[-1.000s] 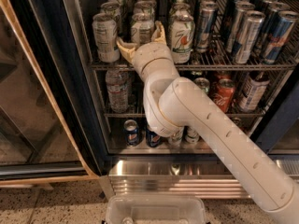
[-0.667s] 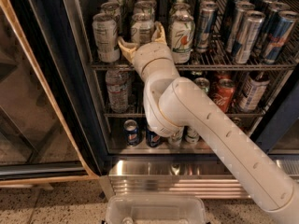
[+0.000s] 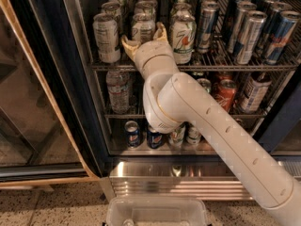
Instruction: Pick 7up can from middle shelf of fridge
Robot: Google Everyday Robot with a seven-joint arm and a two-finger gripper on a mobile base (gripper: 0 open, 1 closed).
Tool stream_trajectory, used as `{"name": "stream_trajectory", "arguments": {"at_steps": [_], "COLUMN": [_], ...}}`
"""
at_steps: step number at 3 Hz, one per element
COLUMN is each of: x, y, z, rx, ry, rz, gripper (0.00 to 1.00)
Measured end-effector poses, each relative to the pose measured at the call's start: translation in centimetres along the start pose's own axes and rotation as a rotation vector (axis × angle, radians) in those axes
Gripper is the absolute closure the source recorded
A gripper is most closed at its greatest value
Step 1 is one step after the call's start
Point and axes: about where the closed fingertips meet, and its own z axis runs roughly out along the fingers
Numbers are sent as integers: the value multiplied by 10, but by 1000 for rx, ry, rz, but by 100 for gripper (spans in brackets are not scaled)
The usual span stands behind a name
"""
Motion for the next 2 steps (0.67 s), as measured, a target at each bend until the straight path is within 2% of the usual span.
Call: {"name": "stream_trajectory", "arguments": {"at_steps": [2], "x": [1], "y": [0], "z": [7], "rx": [-3], "ry": [-3], "rz": [19], "gripper": [35]}}
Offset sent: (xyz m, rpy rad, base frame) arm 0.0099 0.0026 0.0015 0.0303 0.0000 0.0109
